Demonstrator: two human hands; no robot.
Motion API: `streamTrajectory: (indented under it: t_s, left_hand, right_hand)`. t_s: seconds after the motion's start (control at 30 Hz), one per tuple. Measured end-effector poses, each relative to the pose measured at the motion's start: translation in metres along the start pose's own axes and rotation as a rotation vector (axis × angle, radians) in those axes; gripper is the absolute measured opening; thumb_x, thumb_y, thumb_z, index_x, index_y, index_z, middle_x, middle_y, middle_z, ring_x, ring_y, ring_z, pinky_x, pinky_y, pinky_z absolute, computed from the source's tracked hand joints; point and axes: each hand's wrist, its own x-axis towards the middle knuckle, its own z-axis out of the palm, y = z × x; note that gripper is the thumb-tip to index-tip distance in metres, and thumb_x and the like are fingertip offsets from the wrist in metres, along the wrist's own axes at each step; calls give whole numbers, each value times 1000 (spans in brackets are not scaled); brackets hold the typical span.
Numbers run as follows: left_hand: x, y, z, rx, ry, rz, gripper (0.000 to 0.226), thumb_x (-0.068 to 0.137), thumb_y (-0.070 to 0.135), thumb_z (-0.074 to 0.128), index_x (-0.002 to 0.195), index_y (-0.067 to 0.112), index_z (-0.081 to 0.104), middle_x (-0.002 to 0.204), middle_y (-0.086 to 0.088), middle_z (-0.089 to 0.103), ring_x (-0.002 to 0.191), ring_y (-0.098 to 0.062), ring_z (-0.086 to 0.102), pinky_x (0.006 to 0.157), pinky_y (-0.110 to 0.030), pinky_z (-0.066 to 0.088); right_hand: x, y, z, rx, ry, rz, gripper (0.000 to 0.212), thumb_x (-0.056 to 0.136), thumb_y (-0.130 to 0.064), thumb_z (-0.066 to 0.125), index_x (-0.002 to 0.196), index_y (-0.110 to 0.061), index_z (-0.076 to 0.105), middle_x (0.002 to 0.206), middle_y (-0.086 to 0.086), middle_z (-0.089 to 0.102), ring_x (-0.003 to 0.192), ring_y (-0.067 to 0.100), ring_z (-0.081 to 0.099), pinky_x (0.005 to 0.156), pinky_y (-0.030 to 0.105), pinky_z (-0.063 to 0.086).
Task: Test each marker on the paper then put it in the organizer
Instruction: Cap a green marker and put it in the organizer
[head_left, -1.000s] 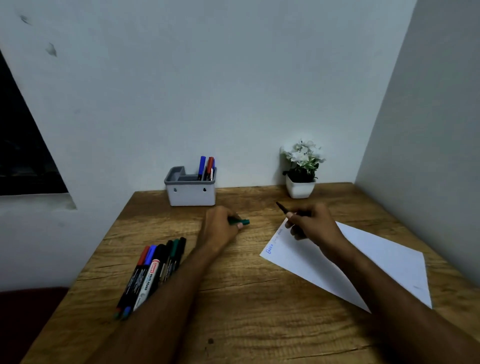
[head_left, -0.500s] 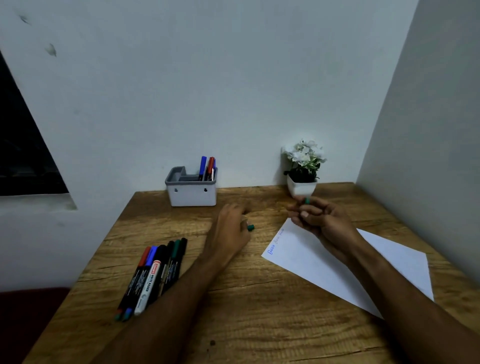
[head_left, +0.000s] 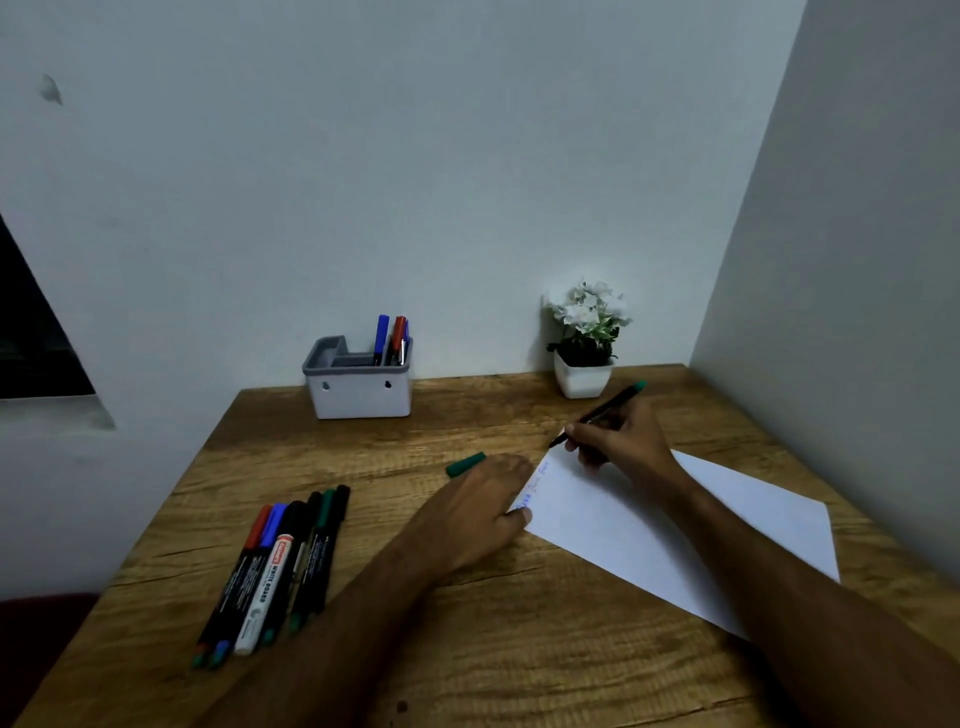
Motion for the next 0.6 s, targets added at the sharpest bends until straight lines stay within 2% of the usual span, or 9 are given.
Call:
streamTrajectory:
  t_s: [0.13,0.23,0.33,0.47,0.6]
  left_hand:
    - [-1,-1,1,12,-13,12,64,101,38,43,156,22,17,164,6,13,149,-5,7,114,-20,9]
    - [-1,0,1,16,-29,19,64,102,38,41,157,22,14,164,7,8,149,-4,3,114,-19,5]
    - [-1,2,-2,7,-35,21,63,102,37,41,157,23,14,164,8,8,149,-3,3,111,-16,3]
    - [1,3,-4,-19,-63,10,63,102,35,42,157,23,14,164,9,7,148,-2,2,109,-14,2]
    - [2,2,-3,-26,-69,3,63,101,35,43,157,23,16,164,9,8,148,-1,2,109,-15,2]
  right_hand:
    - [3,4,9,-39,-70,-24,2,88,6,69,89,6,71,76,26,74,61,25,69,57,33,56]
    - [5,10,11,-103,-38,-23,16,85,5,72,79,-10,76,75,10,76,66,10,71,62,26,58]
    - [7,18,8,-127,-32,-60,12,83,5,73,81,-6,77,76,1,78,73,7,71,65,23,55]
    - [9,23,8,-126,-4,-77,9,82,0,73,78,-8,75,71,10,73,56,14,63,51,29,49]
    - [12,23,9,-180,-15,-124,13,82,1,73,74,-9,76,64,-1,71,52,2,60,50,17,44]
